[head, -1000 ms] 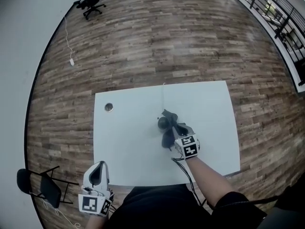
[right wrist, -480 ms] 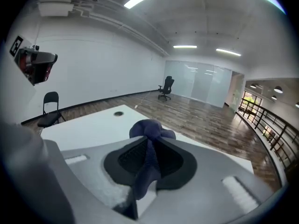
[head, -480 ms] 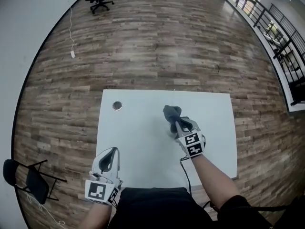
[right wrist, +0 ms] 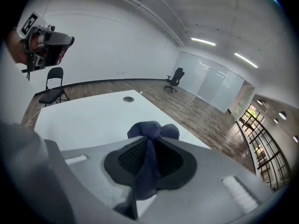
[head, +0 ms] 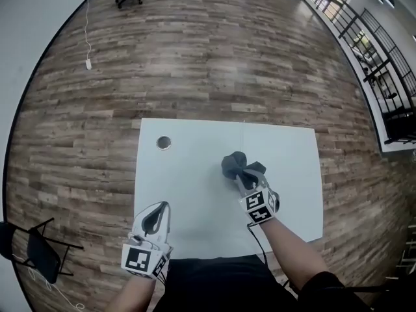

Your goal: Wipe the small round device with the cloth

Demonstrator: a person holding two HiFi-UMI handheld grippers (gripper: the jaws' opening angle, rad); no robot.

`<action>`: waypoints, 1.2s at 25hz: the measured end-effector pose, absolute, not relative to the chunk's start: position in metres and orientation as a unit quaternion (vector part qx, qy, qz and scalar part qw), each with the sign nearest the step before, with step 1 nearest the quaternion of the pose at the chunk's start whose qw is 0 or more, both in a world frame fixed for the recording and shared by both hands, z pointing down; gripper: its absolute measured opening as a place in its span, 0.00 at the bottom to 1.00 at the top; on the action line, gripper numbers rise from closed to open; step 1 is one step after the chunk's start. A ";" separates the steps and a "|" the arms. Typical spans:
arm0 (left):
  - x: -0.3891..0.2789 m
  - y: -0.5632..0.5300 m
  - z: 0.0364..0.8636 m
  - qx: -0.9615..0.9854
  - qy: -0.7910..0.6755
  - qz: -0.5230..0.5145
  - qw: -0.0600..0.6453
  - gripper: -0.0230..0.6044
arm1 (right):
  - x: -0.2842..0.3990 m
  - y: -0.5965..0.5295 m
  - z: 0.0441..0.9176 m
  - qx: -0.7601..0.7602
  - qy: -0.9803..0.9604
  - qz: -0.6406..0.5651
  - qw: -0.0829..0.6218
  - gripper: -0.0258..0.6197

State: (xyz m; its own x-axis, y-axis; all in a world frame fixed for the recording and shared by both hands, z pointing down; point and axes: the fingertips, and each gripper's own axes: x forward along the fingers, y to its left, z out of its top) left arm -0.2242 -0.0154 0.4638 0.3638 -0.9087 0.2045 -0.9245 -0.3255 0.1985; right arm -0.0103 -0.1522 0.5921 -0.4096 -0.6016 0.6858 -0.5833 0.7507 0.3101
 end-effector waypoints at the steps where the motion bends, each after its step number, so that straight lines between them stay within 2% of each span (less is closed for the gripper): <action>1: -0.224 -0.016 0.466 0.816 -0.559 0.028 0.145 0.04 | -0.011 -0.150 0.591 0.352 -0.839 -0.016 0.415 0.12; 13: -0.219 -0.022 0.469 0.826 -0.542 0.038 0.151 0.04 | -0.024 -0.132 0.598 0.325 -0.808 -0.121 0.476 0.12; 16: -0.221 -0.019 0.469 0.821 -0.549 0.046 0.151 0.04 | -0.021 -0.129 0.611 0.307 -0.786 -0.161 0.512 0.12; 21: -0.217 -0.012 0.466 0.811 -0.564 0.057 0.148 0.04 | -0.009 -0.097 0.669 0.251 -0.786 -0.103 0.555 0.12; 26: -0.207 0.002 0.455 0.801 -0.578 0.074 0.139 0.04 | 0.006 -0.075 0.698 0.242 -0.809 -0.044 0.534 0.12; 30: -0.206 0.004 0.444 0.790 -0.593 0.085 0.130 0.04 | -0.008 -0.076 0.659 0.250 -0.858 -0.068 0.444 0.12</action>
